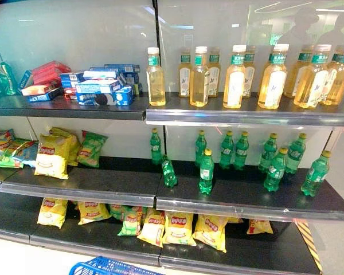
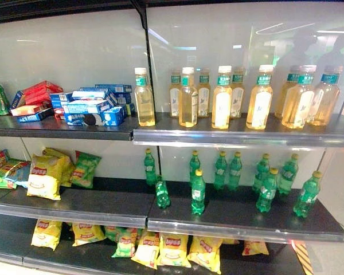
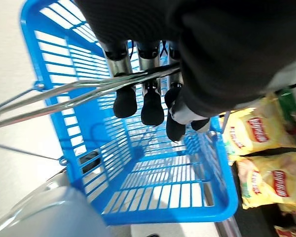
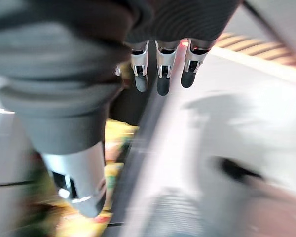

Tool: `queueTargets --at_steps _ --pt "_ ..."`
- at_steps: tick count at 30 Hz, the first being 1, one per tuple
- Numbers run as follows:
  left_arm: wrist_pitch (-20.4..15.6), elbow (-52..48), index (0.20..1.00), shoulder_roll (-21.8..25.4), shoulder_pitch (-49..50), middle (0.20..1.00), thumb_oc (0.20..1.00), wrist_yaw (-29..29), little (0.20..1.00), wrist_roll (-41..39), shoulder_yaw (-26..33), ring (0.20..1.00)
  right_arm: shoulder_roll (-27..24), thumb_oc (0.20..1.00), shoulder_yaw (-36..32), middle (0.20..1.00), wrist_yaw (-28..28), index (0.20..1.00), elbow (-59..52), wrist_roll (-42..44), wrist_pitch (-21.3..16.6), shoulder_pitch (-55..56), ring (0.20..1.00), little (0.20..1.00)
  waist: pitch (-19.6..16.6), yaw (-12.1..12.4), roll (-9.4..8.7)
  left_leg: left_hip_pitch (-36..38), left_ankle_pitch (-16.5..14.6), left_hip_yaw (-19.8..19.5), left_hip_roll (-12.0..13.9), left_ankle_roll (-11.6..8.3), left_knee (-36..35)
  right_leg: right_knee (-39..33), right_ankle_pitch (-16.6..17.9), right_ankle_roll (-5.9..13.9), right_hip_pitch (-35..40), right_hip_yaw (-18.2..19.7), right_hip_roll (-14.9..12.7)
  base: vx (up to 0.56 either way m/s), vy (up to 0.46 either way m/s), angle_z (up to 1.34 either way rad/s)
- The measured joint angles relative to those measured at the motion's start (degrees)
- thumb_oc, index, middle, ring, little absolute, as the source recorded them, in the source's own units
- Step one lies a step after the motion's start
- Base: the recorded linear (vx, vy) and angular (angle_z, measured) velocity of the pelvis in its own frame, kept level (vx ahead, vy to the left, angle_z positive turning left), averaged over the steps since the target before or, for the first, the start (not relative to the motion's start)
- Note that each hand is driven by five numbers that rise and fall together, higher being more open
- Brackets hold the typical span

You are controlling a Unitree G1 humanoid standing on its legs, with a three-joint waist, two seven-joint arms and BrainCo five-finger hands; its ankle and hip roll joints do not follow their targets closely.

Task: Pick up the snacks into the basket

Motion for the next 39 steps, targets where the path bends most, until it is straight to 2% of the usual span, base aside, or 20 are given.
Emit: queueTargets --at_steps 2,5,11,18,26,27,31,39 --pt "-0.1 -0.4 0.2 0.1 0.5 0.2 0.2 0.1 0.2 0.0 1.4 0.2 -2.8 1.0 -3.0 1.0 0.0 1.0 -7.3 0.0 -1.9 0.7 1.0 1.0 -0.1 -0.1 -0.06 0.1 0.0 0.1 0.1 -0.26 0.0 0.0 0.0 -0.03 0.1 0.0 0.0 0.0 0.0 0.0" --pt "-0.1 -0.1 0.2 0.1 0.7 0.2 0.2 0.3 0.2 0.0 3.5 0.2 -5.3 1.0 -6.7 1.0 0.3 1.0 -13.0 0.0 -1.8 2.1 1.0 1.0 0.2 -0.1 -0.59 0.1 0.0 0.2 0.2 -0.33 0.0 0.0 -0.1 -0.05 0.0 0.0 0.0 0.0 0.0 0.0" --pt "0.0 -1.7 0.2 0.5 1.1 0.2 0.2 0.7 0.2 -0.2 4.8 0.2 -5.7 1.0 -11.9 1.0 -0.1 1.0 -16.8 2.3 -2.0 3.2 1.0 1.0 0.9 -0.3 -1.17 0.0 -0.1 0.7 0.2 -0.26 0.0 0.0 -0.1 -0.03 -0.1 0.1 0.0 0.0 0.0 0.0" --pt "0.0 -9.5 0.2 0.9 2.2 0.2 0.2 1.4 0.2 -1.3 6.5 0.2 -5.3 1.0 -12.8 1.0 -1.0 1.0 -23.9 4.5 -3.0 3.6 1.0 1.0 1.9 -0.3 -1.17 0.0 -0.1 0.7 0.2 -0.24 0.0 0.0 -0.1 -0.03 -0.1 0.1 0.0 0.0 0.0 0.0" --pt "0.0 -29.7 0.2 4.7 7.9 0.2 0.2 2.4 0.2 -7.8 9.5 0.2 -3.0 1.0 -13.9 1.0 -2.1 1.0 -25.3 4.4 -3.5 3.0 1.0 1.0 2.8 0.2 -2.03 0.0 0.0 0.7 0.2 -0.33 0.0 0.0 -0.1 0.0 0.0 0.1 -0.1 0.0 0.0 0.0" --pt "-0.9 -32.2 0.2 4.8 8.3 0.2 0.2 2.4 0.2 -9.2 10.4 0.2 -2.7 1.0 -14.0 1.0 -2.2 1.0 -25.2 4.4 -3.5 3.0 1.0 1.0 2.9 0.3 -2.01 0.0 0.0 0.6 0.2 -0.33 0.0 0.0 -0.1 0.01 0.0 0.0 -0.1 0.0 0.0 0.0" --pt "-1.0 -35.8 0.2 4.6 8.4 0.2 0.2 2.3 0.2 -11.5 11.2 0.2 -1.1 1.0 -13.8 1.0 -2.2 1.0 -25.2 4.4 -3.5 2.8 1.0 1.0 3.0 0.3 -1.97 0.0 0.0 0.5 0.2 -0.32 0.0 0.0 -0.1 0.01 0.0 0.0 -0.1 0.0 0.0 0.0" --pt "-1.2 -35.9 0.2 4.5 8.5 0.2 0.2 2.0 0.2 -11.9 11.0 0.2 -1.5 1.0 -12.2 1.0 -3.0 1.0 -24.8 4.3 -3.2 -1.6 1.0 1.0 3.2 0.3 -1.98 0.1 0.1 0.4 0.2 -0.28 0.0 0.0 -0.1 0.0 0.0 0.0 0.0 0.0 0.0 0.0"
